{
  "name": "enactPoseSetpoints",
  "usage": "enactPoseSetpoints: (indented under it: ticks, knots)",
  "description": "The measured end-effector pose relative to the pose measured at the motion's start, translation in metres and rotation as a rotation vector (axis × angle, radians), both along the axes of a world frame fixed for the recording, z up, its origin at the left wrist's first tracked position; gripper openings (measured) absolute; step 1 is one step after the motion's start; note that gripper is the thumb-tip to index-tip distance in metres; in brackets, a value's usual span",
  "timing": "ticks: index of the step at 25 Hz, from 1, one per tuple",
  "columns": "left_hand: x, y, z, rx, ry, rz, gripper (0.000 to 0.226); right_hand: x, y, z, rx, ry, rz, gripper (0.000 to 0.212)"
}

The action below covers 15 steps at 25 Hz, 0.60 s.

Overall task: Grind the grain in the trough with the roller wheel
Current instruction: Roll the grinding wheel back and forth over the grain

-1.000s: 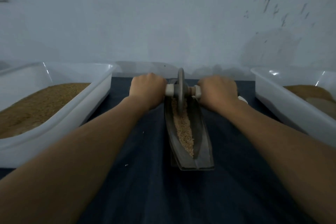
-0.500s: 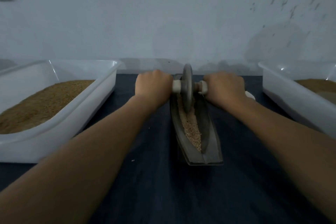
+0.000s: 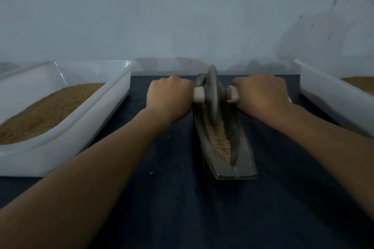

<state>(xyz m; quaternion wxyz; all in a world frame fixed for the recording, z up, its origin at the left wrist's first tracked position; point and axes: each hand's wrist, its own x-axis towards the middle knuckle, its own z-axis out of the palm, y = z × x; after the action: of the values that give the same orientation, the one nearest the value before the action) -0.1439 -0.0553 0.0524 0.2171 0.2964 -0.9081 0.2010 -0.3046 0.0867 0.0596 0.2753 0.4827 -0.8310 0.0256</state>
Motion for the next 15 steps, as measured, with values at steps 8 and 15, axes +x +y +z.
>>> enactPoseSetpoints:
  ticks: [8, 15]
  knots:
    - [0.037, 0.021, -0.004, -0.148, -0.017, -0.191, 0.029, 0.015, 0.05, -0.009, -0.039, 0.12, 0.149, 0.03]
    - [-0.006, -0.004, 0.014, 0.019, -0.126, 0.006, 0.012, -0.002, -0.006, -0.002, -0.016, -0.07, 0.006, 0.016]
